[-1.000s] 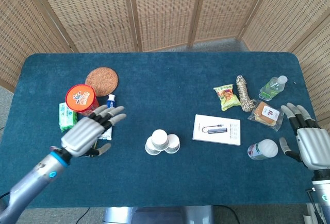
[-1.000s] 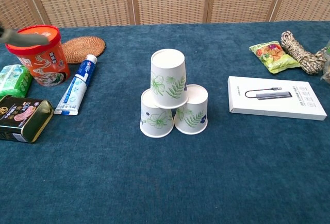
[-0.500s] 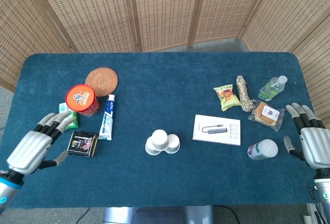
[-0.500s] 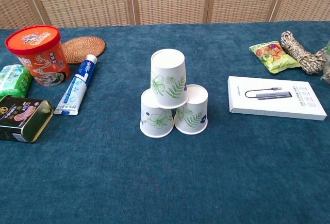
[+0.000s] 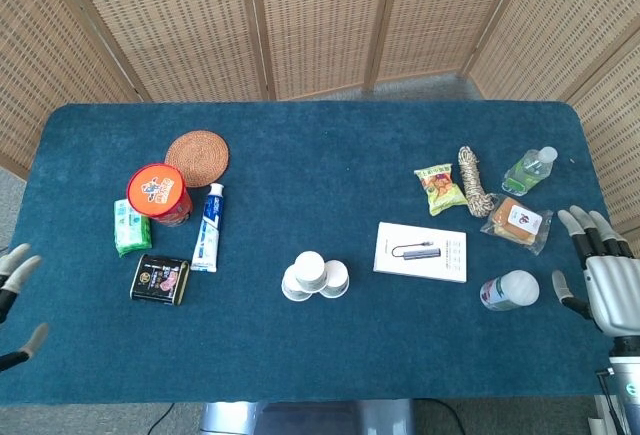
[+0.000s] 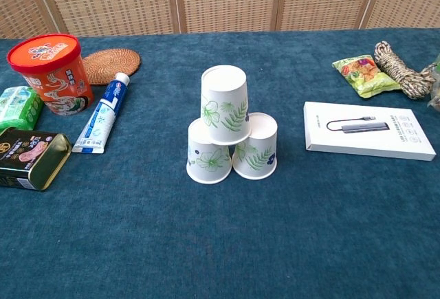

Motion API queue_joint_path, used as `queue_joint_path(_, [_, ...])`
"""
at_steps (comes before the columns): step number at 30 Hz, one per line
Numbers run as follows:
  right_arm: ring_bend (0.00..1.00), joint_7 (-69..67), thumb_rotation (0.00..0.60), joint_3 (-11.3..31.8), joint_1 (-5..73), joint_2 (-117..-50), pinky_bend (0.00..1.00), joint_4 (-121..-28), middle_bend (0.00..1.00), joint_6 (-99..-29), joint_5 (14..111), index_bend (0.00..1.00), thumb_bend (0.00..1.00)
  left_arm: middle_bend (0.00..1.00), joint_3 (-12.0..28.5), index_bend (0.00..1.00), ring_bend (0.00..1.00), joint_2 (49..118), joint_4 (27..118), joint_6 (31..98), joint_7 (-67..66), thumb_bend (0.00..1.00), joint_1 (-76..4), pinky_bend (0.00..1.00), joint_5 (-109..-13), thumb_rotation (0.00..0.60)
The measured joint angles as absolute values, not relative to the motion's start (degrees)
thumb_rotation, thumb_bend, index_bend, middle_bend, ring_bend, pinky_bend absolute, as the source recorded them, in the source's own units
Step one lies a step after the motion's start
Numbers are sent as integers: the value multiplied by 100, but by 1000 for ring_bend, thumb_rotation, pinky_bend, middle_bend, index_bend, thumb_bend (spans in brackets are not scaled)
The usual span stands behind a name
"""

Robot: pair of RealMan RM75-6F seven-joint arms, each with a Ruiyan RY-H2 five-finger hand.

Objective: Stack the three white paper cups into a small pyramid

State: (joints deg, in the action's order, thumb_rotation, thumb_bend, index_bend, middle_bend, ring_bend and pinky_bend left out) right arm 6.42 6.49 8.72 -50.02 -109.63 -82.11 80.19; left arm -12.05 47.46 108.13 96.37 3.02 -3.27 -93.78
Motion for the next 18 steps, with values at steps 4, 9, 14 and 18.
queue_joint_path(4, [0, 649, 600, 596, 774, -4994, 184, -10983, 0, -8316, 8097, 48, 483, 0, -1148, 29, 0, 4938, 10521, 9889, 271, 410, 11, 0, -9214, 600])
queue_joint_path(9, [0, 606, 600, 528, 676, -4989, 181, -10980, 0, -8403, 8208, 48, 480, 0, -997, 30, 0, 5084, 10377, 9957, 221, 410, 195, 0, -9086, 600])
queue_joint_path(14, [0, 531, 600, 504, 631, -4986, 176, -10943, 0, -8416, 8225, 47, 481, 0, -906, 30, 0, 5090, 10377, 9874, 273, 409, 235, 0, -9104, 600])
queue_joint_path(18, [0, 498, 600, 498, 612, -4961, 176, -10933, 0, -8400, 8223, 47, 480, 0, -851, 30, 0, 5101, 10405, 9767, 261, 410, 227, 0, -9120, 600])
